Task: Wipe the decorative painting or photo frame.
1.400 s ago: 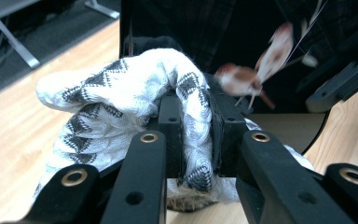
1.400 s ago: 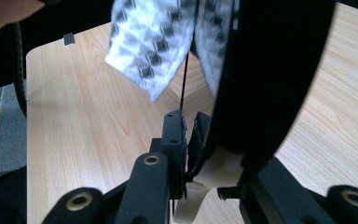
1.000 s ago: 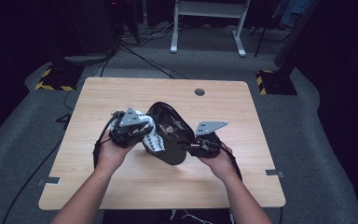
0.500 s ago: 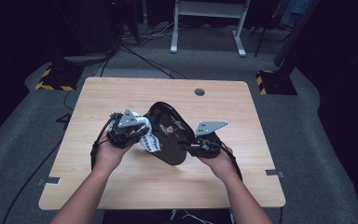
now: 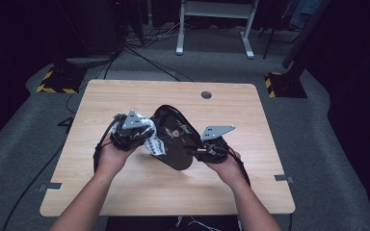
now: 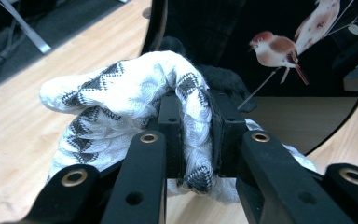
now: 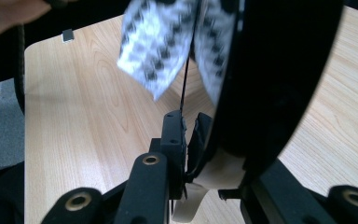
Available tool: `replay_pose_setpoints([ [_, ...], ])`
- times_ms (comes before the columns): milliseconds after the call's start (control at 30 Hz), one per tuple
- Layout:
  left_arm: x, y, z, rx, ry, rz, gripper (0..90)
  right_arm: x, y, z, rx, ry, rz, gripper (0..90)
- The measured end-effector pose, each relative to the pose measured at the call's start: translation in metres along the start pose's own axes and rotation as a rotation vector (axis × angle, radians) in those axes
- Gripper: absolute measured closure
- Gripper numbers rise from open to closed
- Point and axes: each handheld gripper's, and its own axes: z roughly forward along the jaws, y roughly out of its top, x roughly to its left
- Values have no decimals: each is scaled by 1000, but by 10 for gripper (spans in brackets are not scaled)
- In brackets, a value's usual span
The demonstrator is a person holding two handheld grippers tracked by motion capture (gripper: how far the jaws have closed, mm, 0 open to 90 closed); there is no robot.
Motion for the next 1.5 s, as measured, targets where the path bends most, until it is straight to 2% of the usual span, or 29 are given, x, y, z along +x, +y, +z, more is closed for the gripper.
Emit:
replay_pose_setpoints([
  [67,2,-2,0,10,6,11,777,-1,-1,0,-3,8,7,773],
  [300,4,-22,14,47,-2,-21,777,-1,-1,0,-4,11,9,770],
  [467,5,-33,24,65,-23,-52,777,-2,-1,0,-6,8,12,767],
  [533,2,-30,23,64,-23,-39,777,-2,-1,-1,-4,5,12,769],
  [633,2,-22,17,36,-44,-34,777,-2,-1,-1,-5,6,11,770],
  [767,-2,-4,4,-13,-39,-3,776,-3,-1,-1,-6,11,12,773],
  [867,-7,5,0,-13,-27,21,777,-3,-1,-1,-6,14,13,773],
  [933,-10,5,2,-8,-18,36,777,-3,-1,-1,-4,14,14,772],
  [1033,-14,-2,9,1,-37,27,777,-3,-1,-1,-5,15,15,771],
  [1300,-30,-18,28,41,-78,41,777,-5,-2,-2,-5,11,21,771],
  [1400,-31,-15,29,39,-75,41,776,-5,-2,-2,-6,9,26,771],
  [1467,-28,-9,26,11,-98,29,776,-6,-2,-2,-6,9,25,772],
  [1500,-28,-1,21,1,-95,40,776,-6,-2,-2,-4,8,24,772],
])
